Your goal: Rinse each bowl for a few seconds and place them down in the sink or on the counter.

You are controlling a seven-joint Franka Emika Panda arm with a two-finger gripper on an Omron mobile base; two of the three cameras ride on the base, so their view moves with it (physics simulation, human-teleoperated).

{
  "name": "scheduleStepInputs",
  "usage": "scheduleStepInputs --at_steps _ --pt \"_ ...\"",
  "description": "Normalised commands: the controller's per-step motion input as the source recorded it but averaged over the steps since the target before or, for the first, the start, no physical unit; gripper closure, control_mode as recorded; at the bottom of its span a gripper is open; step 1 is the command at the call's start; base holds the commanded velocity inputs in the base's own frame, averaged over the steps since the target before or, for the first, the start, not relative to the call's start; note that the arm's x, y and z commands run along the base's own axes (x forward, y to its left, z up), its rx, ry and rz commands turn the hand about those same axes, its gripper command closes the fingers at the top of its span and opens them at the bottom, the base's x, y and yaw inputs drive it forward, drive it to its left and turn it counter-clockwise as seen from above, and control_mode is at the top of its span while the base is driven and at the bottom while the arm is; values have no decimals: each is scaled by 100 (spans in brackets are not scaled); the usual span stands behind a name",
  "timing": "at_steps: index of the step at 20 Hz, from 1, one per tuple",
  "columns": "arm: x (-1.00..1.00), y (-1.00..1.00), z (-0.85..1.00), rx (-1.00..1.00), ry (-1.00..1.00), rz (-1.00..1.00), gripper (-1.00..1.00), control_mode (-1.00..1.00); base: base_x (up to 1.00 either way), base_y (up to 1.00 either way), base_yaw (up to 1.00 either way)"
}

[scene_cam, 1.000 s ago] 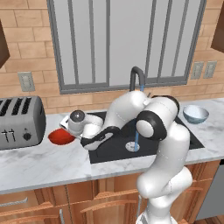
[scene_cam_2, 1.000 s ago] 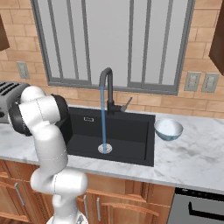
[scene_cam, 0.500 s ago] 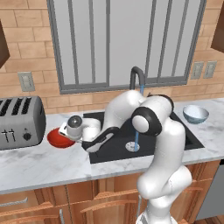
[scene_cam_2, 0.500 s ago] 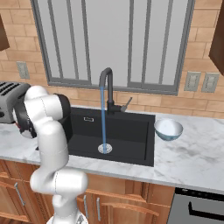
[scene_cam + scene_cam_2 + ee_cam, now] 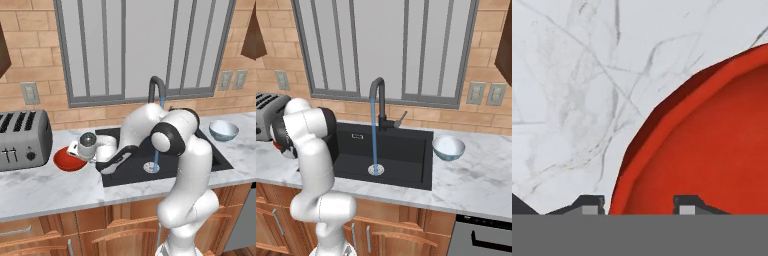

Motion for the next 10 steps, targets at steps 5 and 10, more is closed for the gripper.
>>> scheduleStepInputs --at_steps 5,10 --pt "0 -1 22 5 0 3 -100 -100 0 0 0" --pt "-2 -3 18 1 -3 2 -100 -100 0 0 0"
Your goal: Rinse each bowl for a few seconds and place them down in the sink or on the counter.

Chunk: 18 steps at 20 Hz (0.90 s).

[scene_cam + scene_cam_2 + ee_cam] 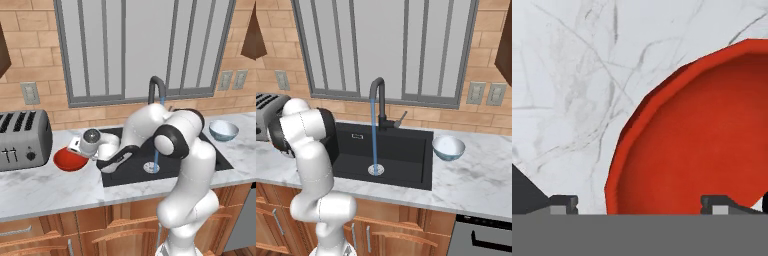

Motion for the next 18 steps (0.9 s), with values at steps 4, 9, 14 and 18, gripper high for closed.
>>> scheduleStepInputs --at_steps 4,9,14,18 --pt "0 -1 39 3 -2 4 -100 -100 0 0 0" --pt "-3 0 52 2 -5 5 -100 -100 0 0 0" --pt "-5 -12 81 5 -4 4 -100 -100 0 0 0" --pt "-14 -8 100 7 0 0 -100 -100 0 0 0"
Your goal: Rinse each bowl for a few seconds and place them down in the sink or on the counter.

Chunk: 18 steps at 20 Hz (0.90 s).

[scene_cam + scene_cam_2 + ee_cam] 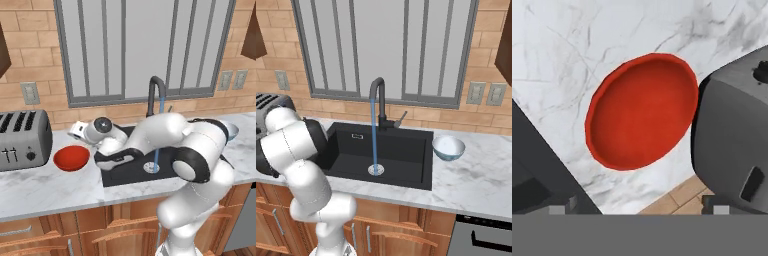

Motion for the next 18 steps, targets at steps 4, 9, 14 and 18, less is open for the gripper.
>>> scheduleStepInputs --at_steps 4,9,14,18 --pt "-23 -8 100 9 0 0 -100 -100 0 0 0" --pt "-53 -20 97 15 3 0 -100 -100 0 0 0" --pt "-87 -38 89 20 3 1 -100 -100 0 0 0" --pt "-100 -43 89 20 0 3 -100 -100 0 0 0"
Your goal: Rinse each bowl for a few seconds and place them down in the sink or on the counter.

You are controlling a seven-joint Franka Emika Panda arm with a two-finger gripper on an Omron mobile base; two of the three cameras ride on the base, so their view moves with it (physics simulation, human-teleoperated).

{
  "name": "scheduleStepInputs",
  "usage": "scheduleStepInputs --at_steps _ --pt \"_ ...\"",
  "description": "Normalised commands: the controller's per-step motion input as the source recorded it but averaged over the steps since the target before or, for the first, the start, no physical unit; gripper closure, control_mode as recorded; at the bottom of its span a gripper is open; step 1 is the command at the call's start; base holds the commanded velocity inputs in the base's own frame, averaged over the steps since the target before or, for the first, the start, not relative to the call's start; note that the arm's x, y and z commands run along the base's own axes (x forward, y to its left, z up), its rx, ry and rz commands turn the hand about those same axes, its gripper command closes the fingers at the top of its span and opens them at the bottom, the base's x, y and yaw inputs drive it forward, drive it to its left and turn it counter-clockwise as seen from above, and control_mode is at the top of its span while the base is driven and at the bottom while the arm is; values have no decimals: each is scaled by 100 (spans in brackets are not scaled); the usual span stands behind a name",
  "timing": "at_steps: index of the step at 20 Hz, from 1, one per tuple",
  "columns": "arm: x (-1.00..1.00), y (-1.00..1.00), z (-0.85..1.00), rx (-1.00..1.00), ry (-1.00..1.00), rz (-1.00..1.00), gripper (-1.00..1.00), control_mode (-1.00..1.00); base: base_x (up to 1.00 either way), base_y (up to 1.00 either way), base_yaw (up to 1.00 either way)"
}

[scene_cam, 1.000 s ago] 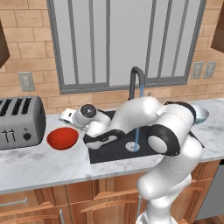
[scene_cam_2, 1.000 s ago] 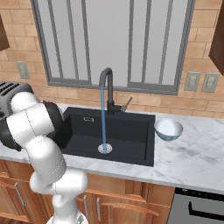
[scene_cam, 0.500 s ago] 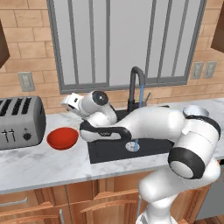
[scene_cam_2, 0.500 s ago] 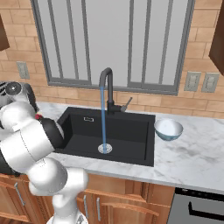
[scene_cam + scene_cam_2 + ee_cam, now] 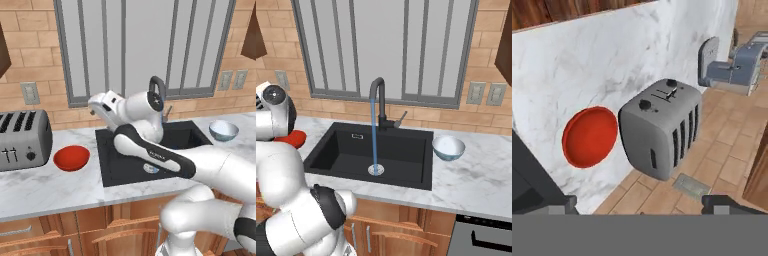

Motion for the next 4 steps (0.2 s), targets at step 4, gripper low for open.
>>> scheduleStepInputs --at_steps 4 --pt "-98 -38 90 21 0 4 -100 -100 0 0 0"
